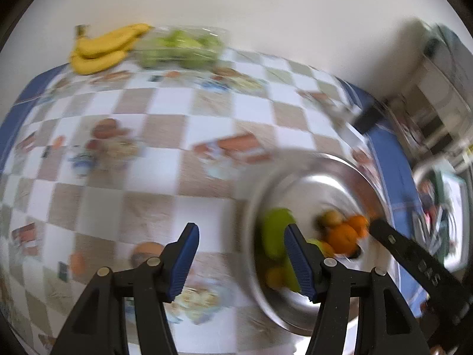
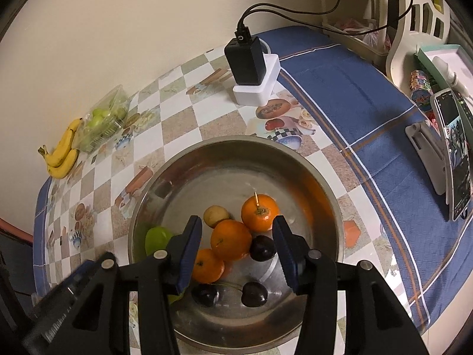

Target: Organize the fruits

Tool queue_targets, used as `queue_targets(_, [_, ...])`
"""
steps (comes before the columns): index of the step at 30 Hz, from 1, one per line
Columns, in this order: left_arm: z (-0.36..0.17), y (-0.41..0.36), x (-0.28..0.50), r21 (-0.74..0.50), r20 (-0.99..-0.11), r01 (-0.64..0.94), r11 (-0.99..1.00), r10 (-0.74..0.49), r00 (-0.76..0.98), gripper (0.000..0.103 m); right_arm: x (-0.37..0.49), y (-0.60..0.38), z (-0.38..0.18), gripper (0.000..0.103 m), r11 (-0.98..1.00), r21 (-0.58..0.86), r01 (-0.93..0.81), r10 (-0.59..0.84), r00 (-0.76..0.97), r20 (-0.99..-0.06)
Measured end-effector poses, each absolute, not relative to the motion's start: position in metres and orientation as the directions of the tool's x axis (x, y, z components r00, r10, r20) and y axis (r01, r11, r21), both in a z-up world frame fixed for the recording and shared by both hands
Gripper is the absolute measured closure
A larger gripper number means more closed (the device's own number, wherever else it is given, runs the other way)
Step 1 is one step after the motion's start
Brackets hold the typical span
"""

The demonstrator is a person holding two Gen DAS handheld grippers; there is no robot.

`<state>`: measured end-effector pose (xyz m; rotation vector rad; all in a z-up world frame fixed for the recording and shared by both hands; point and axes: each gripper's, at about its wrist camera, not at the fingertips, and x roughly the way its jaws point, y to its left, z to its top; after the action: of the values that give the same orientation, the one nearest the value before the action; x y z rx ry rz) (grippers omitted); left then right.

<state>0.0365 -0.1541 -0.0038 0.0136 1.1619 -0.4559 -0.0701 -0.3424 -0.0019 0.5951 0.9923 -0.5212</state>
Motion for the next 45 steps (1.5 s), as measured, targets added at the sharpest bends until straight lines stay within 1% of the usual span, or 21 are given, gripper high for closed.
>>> queue_targets(7, [-0.002, -0.115, 0.056, -0.221, -0.885, 0.224, 0.949, -0.291, 0.362, 0.039, -0.065, -0.334, -0.001, 0.052, 0.753, 0.21, 0.623, -0.128, 0.452, -0.883])
queue_targets(13, [-0.003, -0.104, 0.06, -0.222, -0.889, 0.186, 0.957, -0.277, 0.365, 0.039, -0.062, -0.33, -0.001, 0.052, 0.765, 0.203, 0.612, -0.126, 0.451, -0.884])
queue_targets(15, [-0.004, -0.104, 0.06, -0.206, -0.893, 0.184, 0.961, -0.262, 0.366, 0.036, -0.062, -0.33, -0.002, 0.052, 0.767, 0.2, 0.609, -0.125, 0.448, -0.885])
queue_targets(16, [-0.005, -0.106, 0.06, -0.194, -0.896, 0.185, 0.964, -0.251, 0.366, 0.028, -0.061, -0.329, -0.002, 0.048, 0.77, 0.198, 0.606, -0.123, 0.446, -0.886])
queue_targets(17, [-0.006, -0.106, 0.06, -0.177, -0.9, 0.183, 0.967, -0.235, 0.368, 0.022, -0.061, -0.328, -0.003, 0.036, 0.774, 0.196, 0.602, -0.123, 0.446, -0.887])
queue_targets(19, [-0.009, -0.107, 0.06, -0.148, -0.905, 0.18, 0.973, -0.206, 0.373, 0.017, -0.059, -0.326, -0.003, 0.026, 0.782, 0.185, 0.595, -0.13, 0.447, -0.885])
queue_targets(22, [-0.015, -0.106, 0.06, -0.13, -0.913, 0.171, 0.977, -0.185, 0.363, 0.009, -0.056, -0.323, -0.004, 0.025, 0.8, 0.167, 0.577, -0.134, 0.442, -0.887])
queue_targets(23, [-0.017, -0.106, 0.06, -0.124, -0.916, 0.168, 0.978, -0.178, 0.359, 0.007, -0.056, -0.322, -0.005, 0.021, 0.802, 0.165, 0.574, -0.133, 0.441, -0.888])
queue_targets(25, [-0.02, -0.105, 0.061, -0.113, -0.921, 0.163, 0.98, -0.165, 0.353, 0.005, -0.054, -0.321, -0.007, 0.017, 0.806, 0.16, 0.569, -0.131, 0.436, -0.89])
queue_targets(29, [-0.024, -0.103, 0.062, -0.101, -0.925, 0.149, 0.984, -0.148, 0.349, 0.0, -0.054, -0.319, -0.008, 0.017, 0.815, 0.149, 0.561, -0.137, 0.436, -0.889])
queue_targets(31, [-0.025, -0.102, 0.062, -0.095, -0.927, 0.145, 0.985, -0.141, 0.349, 0.0, -0.053, -0.319, -0.008, 0.017, 0.817, 0.148, 0.557, -0.137, 0.436, -0.889])
queue_targets(32, [-0.026, -0.101, 0.062, -0.092, -0.927, 0.144, 0.985, -0.137, 0.348, 0.0, -0.053, -0.318, -0.009, 0.015, 0.819, 0.147, 0.555, -0.136, 0.436, -0.889])
queue_targets(33, [-0.027, -0.1, 0.062, -0.089, -0.929, 0.142, 0.986, -0.133, 0.347, 0.0, -0.053, -0.318, -0.009, 0.012, 0.821, 0.147, 0.552, -0.135, 0.437, -0.889])
queue_targets(34, [-0.027, -0.1, 0.063, -0.087, -0.929, 0.141, 0.986, -0.131, 0.345, 0.0, -0.053, -0.317, -0.01, 0.007, 0.823, 0.147, 0.549, -0.133, 0.437, -0.89])
queue_targets(39, [-0.028, -0.098, 0.062, -0.078, -0.929, 0.144, 0.986, -0.124, 0.348, 0.0, -0.052, -0.315, -0.012, 0.006, 0.829, 0.141, 0.541, -0.132, 0.434, -0.891])
queue_targets(42, [-0.03, -0.098, 0.062, -0.06, -0.93, 0.154, 0.986, -0.112, 0.351, 0.0, -0.052, -0.314, -0.01, 0.0, 0.83, 0.134, 0.541, -0.141, 0.437, -0.888])
queue_targets(45, [-0.033, -0.098, 0.062, -0.061, -0.937, 0.168, 0.984, -0.114, 0.33, 0.0, -0.052, -0.313, -0.009, 0.0, 0.826, 0.135, 0.546, -0.143, 0.436, -0.889])
